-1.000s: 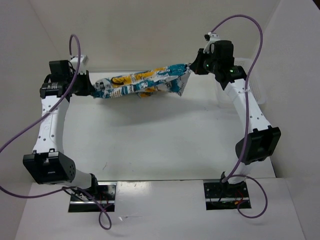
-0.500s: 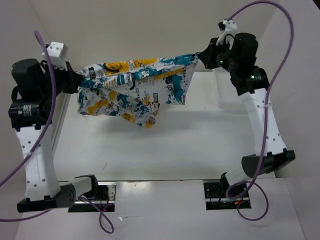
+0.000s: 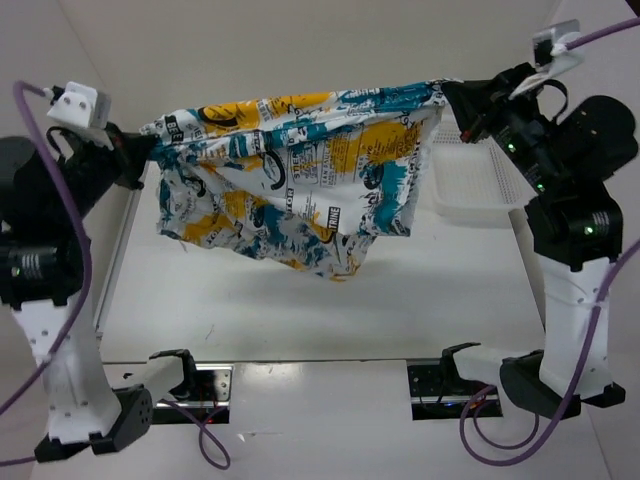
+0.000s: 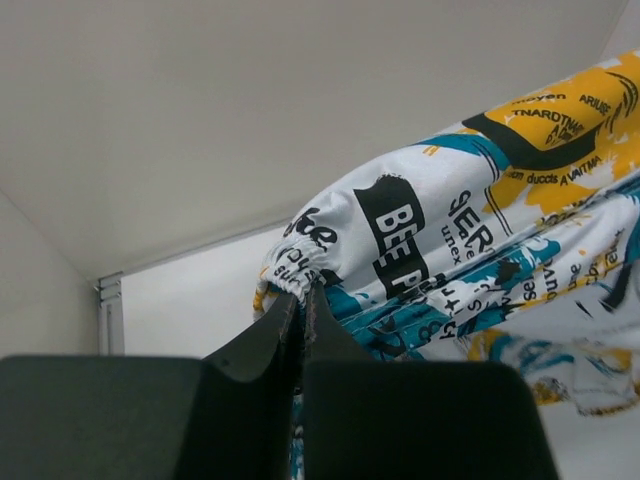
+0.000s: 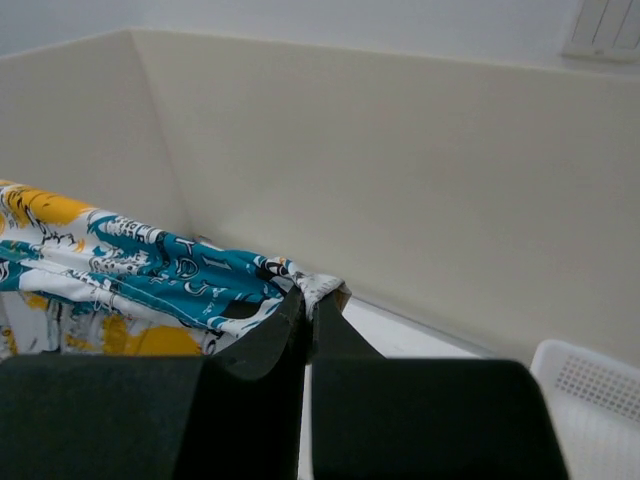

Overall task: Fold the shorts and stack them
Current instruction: Flatten the shorts out, then fold the shorts

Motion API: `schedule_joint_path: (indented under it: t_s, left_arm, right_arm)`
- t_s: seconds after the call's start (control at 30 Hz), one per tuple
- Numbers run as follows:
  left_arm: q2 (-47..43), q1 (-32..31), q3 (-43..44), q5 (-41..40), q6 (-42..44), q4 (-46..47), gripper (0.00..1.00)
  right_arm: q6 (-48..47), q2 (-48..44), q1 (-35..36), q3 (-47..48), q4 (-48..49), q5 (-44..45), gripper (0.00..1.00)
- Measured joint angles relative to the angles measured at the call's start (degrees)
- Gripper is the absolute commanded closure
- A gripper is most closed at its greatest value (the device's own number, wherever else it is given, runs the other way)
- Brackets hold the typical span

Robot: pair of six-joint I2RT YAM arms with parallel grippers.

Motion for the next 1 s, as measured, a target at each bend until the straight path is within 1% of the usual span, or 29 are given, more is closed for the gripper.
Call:
schedule_joint_path:
  t_s: [0.1, 0.17, 0.23, 0.3, 0.37, 0.5, 0.6, 0.7, 0.87, 0.93, 1.0]
  left_arm:
    - [6.93, 0.0, -0.17, 0.15, 0.02, 1.4, 1.0]
    - [13.75, 0.0, 0.13, 0.02, 0.07, 2.6, 1.0]
    - [22.21, 0.0, 1.09, -0.39, 0.09, 3.8, 0.99]
    - [30.58, 0.0, 1.75, -0.81, 0.11, 4.22, 0.96]
    - [38.4, -0.07, 2.19, -1.07, 0.13, 3.93, 0.96]
    - [49.83, -0.59, 5.22, -1.49, 0.15, 2.51, 0.96]
    - [55.74, -1.07, 9.35, -1.73, 0.2, 2.95, 0.97]
    - [60.28, -1.84, 13.4, -2.16, 0.22, 4.02, 0.97]
    - [66.73, -3.72, 20.55, -2.58, 0.24, 4.55, 0.97]
    - [68.26, -4.37, 23.04, -2.56, 0.24, 4.59, 0.97]
    - [68.46, -4.81, 23.82, -2.49, 0.24, 4.57, 0.97]
  right_arm:
    - [0.26, 2.12, -0.22, -4.37, 2.12, 0.76, 1.0]
    - [0.66, 6.73, -0.35, -5.75, 3.15, 1.38, 1.0]
    - [1.49, 13.18, -0.59, -6.08, 4.33, 1.81, 1.0]
    - [2.45, 21.66, -0.81, -6.05, 5.25, 2.1, 1.0]
    - [3.28, 29.49, -1.07, -6.05, 5.07, 2.45, 1.0]
    - [4.31, 43.63, -1.33, -4.28, 4.52, 2.82, 1.0]
    - [4.33, 50.1, -1.25, -1.77, 4.02, 3.45, 1.0]
    - [4.33, 52.63, -1.2, 0.33, 3.67, 3.76, 1.0]
    - [4.15, 53.16, -1.14, 7.34, 3.13, 3.85, 1.0]
    - [3.93, 53.16, -1.14, 9.99, 3.19, 3.58, 1.0]
    - [3.74, 52.78, -1.01, 10.67, 3.43, 2.69, 1.0]
